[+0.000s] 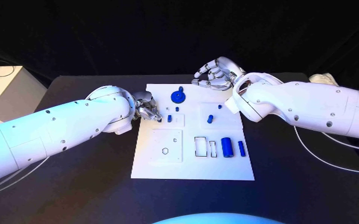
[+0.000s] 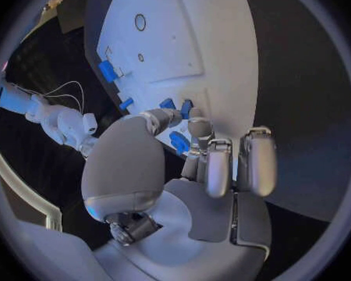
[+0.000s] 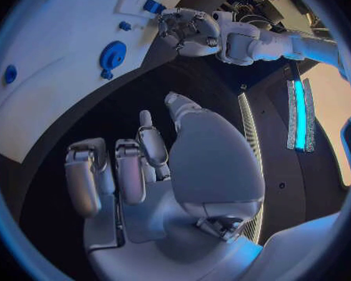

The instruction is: Assemble the parts on the task board

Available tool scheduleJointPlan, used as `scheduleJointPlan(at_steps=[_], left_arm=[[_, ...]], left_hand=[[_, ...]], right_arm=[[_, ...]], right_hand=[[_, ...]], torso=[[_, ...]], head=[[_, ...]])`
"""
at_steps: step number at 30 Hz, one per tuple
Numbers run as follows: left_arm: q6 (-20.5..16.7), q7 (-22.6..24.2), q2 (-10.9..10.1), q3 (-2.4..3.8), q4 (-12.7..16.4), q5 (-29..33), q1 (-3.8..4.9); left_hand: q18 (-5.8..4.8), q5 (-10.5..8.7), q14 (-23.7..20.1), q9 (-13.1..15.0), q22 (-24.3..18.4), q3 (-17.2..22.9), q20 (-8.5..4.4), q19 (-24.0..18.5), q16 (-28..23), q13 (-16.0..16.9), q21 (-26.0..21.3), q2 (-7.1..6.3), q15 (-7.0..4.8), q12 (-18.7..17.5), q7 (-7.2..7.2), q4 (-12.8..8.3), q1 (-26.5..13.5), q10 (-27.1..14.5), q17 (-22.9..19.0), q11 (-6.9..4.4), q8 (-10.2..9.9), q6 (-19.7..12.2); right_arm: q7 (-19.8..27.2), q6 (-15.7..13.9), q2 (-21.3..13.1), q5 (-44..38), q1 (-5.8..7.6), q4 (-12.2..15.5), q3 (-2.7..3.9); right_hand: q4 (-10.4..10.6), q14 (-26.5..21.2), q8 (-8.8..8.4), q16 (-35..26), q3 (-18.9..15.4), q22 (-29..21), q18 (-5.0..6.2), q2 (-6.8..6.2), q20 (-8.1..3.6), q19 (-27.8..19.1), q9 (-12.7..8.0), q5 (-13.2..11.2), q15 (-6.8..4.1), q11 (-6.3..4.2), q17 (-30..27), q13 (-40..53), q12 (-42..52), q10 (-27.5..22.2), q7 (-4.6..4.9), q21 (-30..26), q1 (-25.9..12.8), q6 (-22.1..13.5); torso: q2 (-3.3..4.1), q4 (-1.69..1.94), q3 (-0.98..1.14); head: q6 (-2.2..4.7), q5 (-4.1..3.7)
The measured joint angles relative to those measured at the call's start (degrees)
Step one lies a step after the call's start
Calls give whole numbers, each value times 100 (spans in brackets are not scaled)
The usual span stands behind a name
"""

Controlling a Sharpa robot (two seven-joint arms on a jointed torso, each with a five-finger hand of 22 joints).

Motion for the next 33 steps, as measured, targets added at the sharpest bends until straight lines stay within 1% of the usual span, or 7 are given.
scheduleJointPlan(at_steps=[16,19,21,27,30,32,33], left_arm=[[26,-35,27,-6,-5,-16,-3],[33,-39,30,-9,-9,-16,-3],[36,-40,36,-10,-10,-14,-6],[33,-50,43,-11,-22,1,-6],[25,-58,46,-12,-35,8,-6],[18,-62,48,-12,-43,14,-6],[12,-67,50,-12,-47,17,-6]], left_hand=[[0,-17,0,1,0,-25,0,0,0,97,0,29,0,28,-14,-45,-31,56,0,-33,0,18],[0,-17,0,1,0,-34,0,0,0,102,0,11,0,57,-15,-146,-145,99,0,-73,0,32],[0,-37,-14,1,0,170,0,0,0,100,0,4,-28,57,-36,-417,-255,116,0,-76,1,29],[0,-57,2,-49,0,109,-22,-22,0,84,0,18,-44,57,-100,-478,-329,127,0,-84,1,50],[0,-82,-4,-106,0,77,-21,-22,0,85,-28,44,-50,57,-134,-584,-446,136,0,-95,-11,77],[0,-82,-19,-132,0,70,-22,-22,0,85,-28,41,-65,57,-139,-587,-457,123,0,-108,-36,76],[0,-82,-19,-147,0,-41,-22,-22,0,87,-28,41,-65,57,-142,-529,-457,113,0,-118,-37,81]], right_arm=[[0,0,-9,0,2,14,0],[0,0,-11,0,2,14,0],[0,0,-12,0,2,14,1],[1,0,-12,0,1,13,2],[2,0,-12,0,1,12,0],[2,0,-12,0,1,12,0],[3,0,-12,0,1,12,0]], right_hand=[[0,0,0,0,0,-1,0,0,0,0,-1,0,0,0,0,0,0,0,0,0,0,0],[0,0,0,0,0,-1,0,0,0,0,-1,0,0,0,0,0,0,0,0,0,0,0],[0,0,0,0,0,-1,0,0,0,0,-1,0,0,0,0,0,0,0,0,0,0,0],[0,0,-1,0,0,4,0,0,0,0,-2,0,0,0,0,0,0,0,0,0,0,0],[0,0,-1,-20,0,4,0,0,0,0,1,0,0,0,0,-4,-20,0,0,0,-1,0],[0,0,-1,-22,0,4,0,1,0,0,6,0,0,0,0,-8,-24,0,7,0,-1,-7],[0,0,-1,-22,0,3,0,18,0,0,7,0,0,0,0,-8,-24,0,16,0,-18,-16]], torso=[[-9,5,2],[-12,5,0],[-12,7,-1],[-12,8,-1],[-12,7,-1],[-12,7,-1],[-12,5,-1]], head=[[-27,-18],[-29,-20],[-29,-24],[-18,-24],[-12,-21],[-10,-23],[-9,-24]])
